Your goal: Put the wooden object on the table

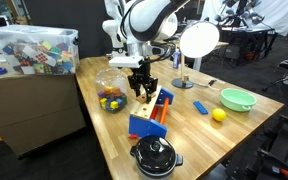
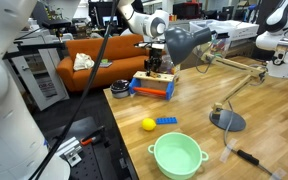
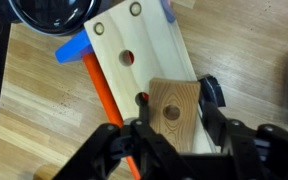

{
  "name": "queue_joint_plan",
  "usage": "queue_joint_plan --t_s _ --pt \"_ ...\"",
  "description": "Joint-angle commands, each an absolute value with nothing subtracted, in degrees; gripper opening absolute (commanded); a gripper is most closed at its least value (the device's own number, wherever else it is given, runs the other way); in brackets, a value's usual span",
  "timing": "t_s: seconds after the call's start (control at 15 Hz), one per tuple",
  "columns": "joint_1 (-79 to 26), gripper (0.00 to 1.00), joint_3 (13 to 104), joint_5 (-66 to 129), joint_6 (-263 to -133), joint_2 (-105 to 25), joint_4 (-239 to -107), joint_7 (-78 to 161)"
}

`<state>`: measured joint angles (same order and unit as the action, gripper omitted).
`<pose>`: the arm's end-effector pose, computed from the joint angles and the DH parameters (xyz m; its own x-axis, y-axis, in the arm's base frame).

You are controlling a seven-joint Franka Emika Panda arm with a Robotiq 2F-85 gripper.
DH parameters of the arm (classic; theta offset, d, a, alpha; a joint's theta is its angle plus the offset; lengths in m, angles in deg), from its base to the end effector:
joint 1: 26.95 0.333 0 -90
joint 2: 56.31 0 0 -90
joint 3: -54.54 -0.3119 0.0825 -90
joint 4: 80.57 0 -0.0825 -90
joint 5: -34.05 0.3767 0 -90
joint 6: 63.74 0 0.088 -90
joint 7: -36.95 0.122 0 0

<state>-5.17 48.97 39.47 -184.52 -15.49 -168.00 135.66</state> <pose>0.6100 0.3120 0.2167 0.2392 -0.9640 -0.1157 -0.9549 -0.2552 0.1516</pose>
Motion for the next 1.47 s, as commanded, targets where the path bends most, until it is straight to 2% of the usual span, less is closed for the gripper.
queue_joint_plan --t_s 0.0,0.6,1.4 --pt "-5.6 0.36 48.46 40.72 -186.69 -16.13 -169.28 135.43" --pt "-4.45 0.45 48.07 39.79 -185.6 -16.4 -168.59 134.94" --pt "-3.03 0.38 48.94 36.4 -184.67 -19.21 -167.8 135.34"
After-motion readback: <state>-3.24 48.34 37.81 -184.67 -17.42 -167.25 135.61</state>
